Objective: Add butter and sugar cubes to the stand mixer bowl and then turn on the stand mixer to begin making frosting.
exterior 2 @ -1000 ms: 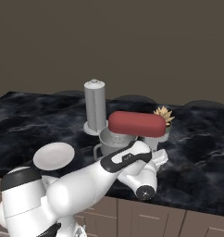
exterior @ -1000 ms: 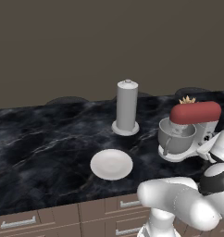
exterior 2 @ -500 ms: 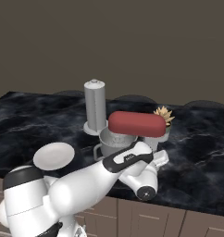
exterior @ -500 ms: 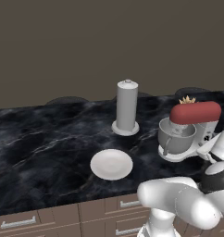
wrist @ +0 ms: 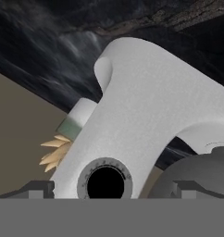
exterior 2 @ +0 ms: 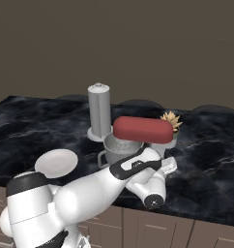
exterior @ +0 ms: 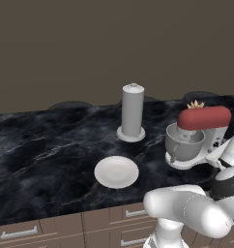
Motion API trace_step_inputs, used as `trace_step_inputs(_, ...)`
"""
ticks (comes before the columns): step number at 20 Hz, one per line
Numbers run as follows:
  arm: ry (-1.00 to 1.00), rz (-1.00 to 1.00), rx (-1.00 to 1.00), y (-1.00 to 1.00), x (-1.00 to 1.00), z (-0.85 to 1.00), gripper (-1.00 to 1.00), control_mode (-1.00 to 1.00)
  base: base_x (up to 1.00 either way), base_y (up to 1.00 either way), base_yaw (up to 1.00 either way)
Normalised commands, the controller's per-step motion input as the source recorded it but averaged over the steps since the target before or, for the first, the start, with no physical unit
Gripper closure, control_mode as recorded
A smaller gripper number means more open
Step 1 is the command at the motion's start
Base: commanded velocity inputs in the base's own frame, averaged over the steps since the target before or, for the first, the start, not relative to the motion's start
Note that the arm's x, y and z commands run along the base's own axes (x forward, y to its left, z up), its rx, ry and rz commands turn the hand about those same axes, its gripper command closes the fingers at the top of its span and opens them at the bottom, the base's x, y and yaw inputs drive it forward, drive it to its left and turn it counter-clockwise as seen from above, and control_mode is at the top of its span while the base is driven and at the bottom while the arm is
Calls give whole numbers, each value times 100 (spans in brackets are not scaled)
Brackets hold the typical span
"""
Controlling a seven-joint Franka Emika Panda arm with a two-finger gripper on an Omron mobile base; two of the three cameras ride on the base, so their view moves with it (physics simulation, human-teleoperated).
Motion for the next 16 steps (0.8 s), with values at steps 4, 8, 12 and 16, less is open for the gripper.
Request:
trace_step_inputs(4,0,0,0,0,5,-6,-100,-100,0,0,0)
trace_step_inputs(8,0,0,0,0,6,-6,-100,-100,0,0,0)
trace_step_inputs(12,0,0,0,0,4,-7,-100,-100,0,0,0)
trace_step_inputs(16,0,0,0,0,3,-5,100,-100,0,0,0)
